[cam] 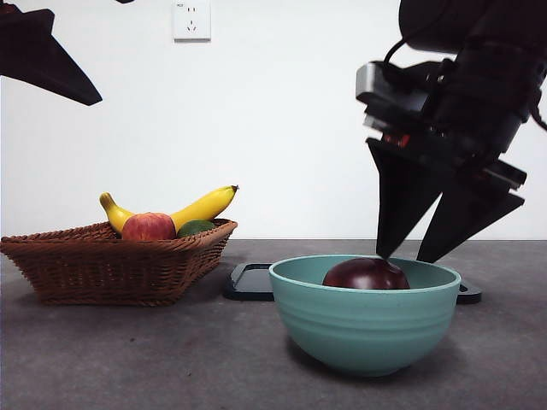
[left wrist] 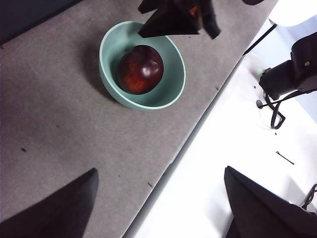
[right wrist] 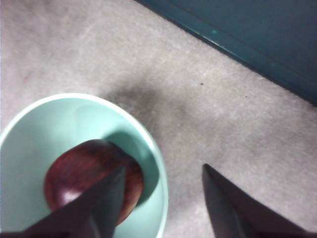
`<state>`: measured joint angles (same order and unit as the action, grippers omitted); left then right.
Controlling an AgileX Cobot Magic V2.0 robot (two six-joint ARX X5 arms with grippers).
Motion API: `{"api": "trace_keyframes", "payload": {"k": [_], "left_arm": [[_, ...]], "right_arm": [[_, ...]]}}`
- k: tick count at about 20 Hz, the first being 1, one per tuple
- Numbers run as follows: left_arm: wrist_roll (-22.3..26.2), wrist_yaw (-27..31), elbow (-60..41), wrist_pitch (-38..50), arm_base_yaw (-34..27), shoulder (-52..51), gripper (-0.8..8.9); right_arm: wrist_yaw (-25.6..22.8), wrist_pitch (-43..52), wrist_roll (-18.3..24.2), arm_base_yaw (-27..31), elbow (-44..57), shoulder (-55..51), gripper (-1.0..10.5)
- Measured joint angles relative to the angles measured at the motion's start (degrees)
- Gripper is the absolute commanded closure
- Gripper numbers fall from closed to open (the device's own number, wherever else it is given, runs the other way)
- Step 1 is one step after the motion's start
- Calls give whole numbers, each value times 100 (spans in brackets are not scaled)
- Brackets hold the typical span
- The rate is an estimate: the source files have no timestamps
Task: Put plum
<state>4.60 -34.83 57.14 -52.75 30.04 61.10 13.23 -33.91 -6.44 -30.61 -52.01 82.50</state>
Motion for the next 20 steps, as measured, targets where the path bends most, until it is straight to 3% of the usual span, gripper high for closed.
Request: {"api": "trace_keyframes", "payload": {"k": [4,9,20], "left_arm": [[2,-2,0,13,0,0,409],[2,-2,0,120,0,0,409],[2,-2,0,131,0,0,409]], "right_arm": [[0,87,0,-4,0,304,737],[0,181,0,-4,0,361,924],[46,120,0,-9,-57,295,934]]}}
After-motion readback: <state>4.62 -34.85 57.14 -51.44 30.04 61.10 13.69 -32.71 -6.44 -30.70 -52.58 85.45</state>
